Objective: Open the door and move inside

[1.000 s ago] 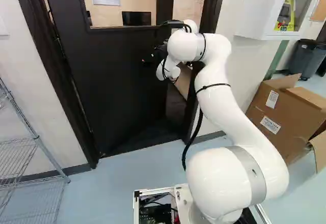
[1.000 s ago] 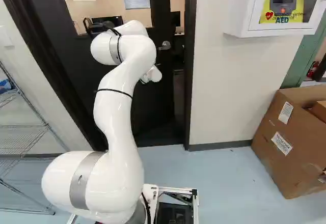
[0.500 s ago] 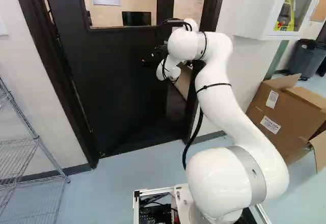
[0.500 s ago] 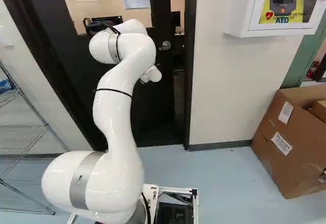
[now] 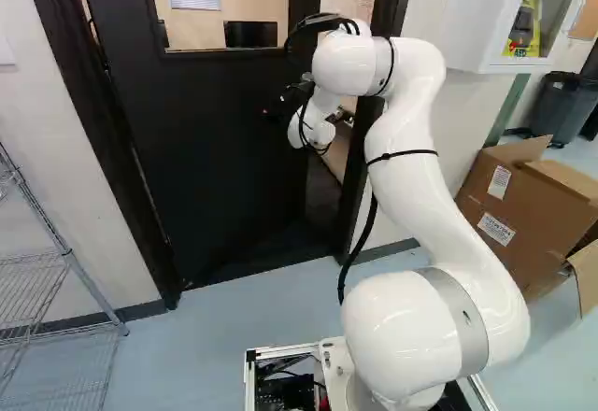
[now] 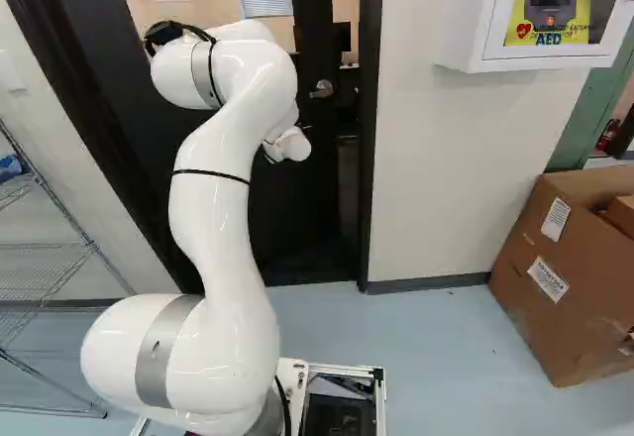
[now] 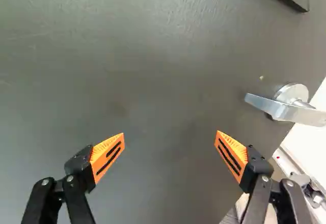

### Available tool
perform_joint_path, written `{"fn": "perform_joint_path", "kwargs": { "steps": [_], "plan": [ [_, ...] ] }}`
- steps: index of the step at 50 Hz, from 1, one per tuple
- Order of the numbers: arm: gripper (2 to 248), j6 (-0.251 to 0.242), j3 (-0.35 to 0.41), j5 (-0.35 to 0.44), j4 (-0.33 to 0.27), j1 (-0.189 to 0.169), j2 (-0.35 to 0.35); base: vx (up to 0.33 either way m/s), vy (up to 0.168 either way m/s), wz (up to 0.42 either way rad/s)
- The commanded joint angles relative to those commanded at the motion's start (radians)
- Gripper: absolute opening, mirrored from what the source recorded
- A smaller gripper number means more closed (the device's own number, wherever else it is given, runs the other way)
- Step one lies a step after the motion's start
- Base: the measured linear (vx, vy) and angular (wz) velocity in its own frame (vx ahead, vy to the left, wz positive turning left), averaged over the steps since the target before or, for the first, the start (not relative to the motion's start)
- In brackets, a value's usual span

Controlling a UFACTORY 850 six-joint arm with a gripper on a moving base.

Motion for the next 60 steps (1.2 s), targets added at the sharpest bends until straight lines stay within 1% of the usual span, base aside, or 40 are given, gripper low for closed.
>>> {"fn": "perform_joint_path", "kwargs": {
  "steps": [23, 60],
  "plan": [
    [247, 0.0, 0.164, 0.0, 0.071, 0.002, 0.117, 0.0, 0.0, 0.0],
    [247, 0.0, 0.4, 0.0, 0.185, 0.005, 0.294, 0.0, 0.0, 0.0]
  ]
}}
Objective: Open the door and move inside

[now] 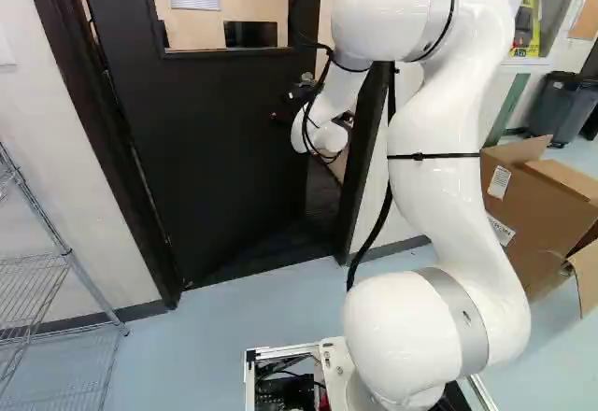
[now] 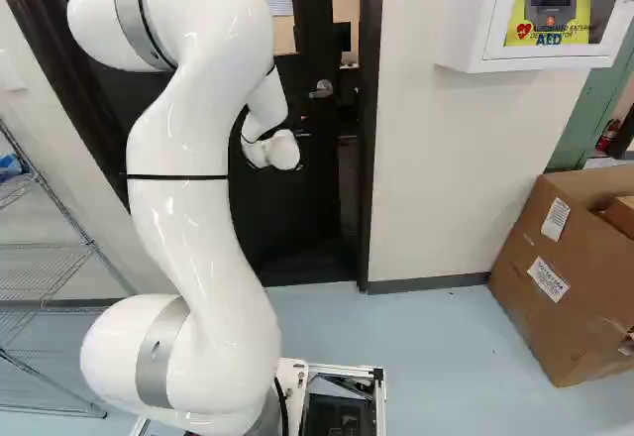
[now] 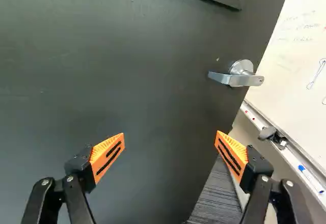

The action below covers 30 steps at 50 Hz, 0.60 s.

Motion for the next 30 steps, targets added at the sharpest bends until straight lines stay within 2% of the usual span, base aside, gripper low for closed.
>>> {"fn": "perform_joint_path", "kwargs": {
  "steps": [30],
  "plan": [
    [247, 0.0, 0.177, 0.0, 0.092, -0.001, 0.141, 0.0, 0.0, 0.0]
  ]
}}
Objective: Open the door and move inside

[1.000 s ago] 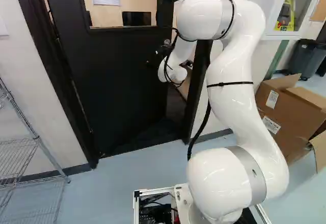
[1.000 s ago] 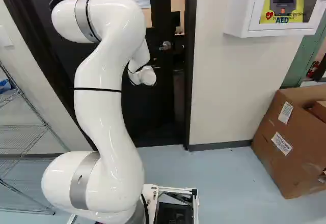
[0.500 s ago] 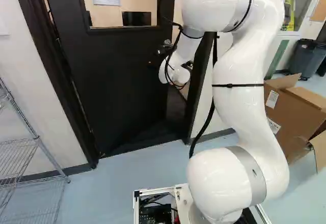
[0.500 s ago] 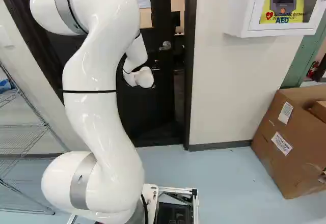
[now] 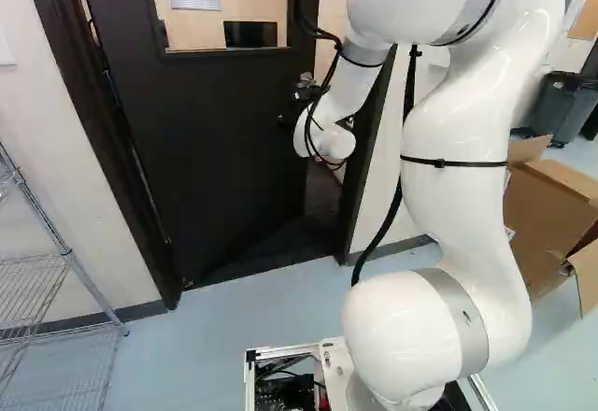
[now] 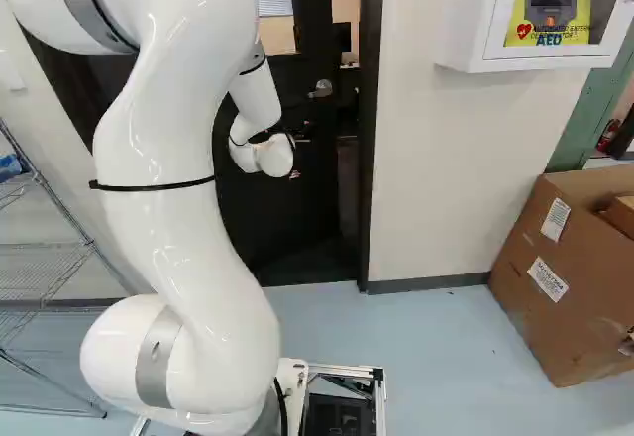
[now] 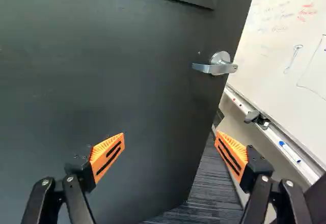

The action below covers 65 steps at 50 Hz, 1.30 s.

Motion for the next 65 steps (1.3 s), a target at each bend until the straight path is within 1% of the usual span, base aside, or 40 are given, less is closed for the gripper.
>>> {"fn": "perform_joint_path", "kwargs": {
  "steps": [38, 65],
  "plan": [
    [247, 0.0, 0.215, -0.007, 0.114, -0.022, 0.184, 0.0, 0.0, 0.0],
    [247, 0.0, 0.362, -0.032, 0.175, -0.044, 0.32, 0.0, 0.0, 0.0]
  ]
}}
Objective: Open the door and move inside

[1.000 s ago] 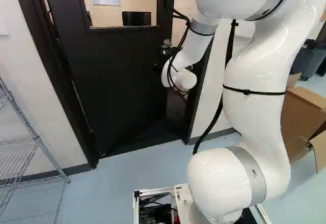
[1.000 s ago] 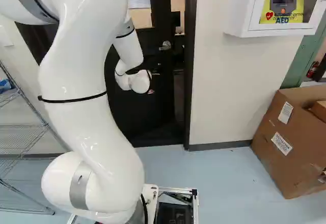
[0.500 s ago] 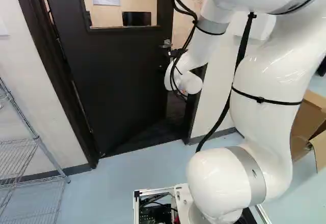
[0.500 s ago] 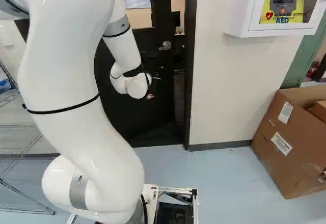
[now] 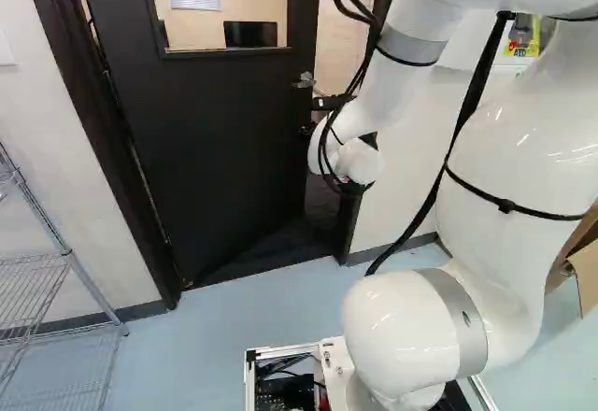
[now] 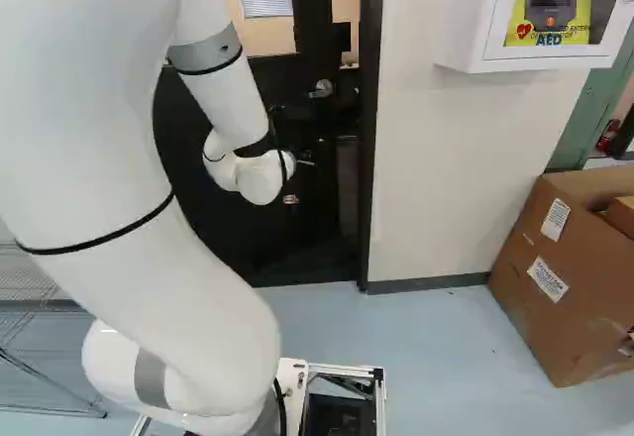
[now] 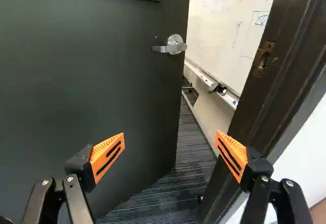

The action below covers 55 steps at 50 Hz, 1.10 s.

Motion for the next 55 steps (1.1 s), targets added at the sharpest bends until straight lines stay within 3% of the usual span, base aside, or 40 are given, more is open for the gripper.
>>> {"fn": "perform_joint_path", "kwargs": {
  "steps": [30, 55],
  "plan": [
    [247, 0.0, 0.156, -0.001, 0.012, -0.026, 0.157, 0.0, 0.0, 0.0],
    [247, 0.0, 0.168, -0.001, 0.012, -0.025, 0.171, 0.0, 0.0, 0.0]
  ]
}}
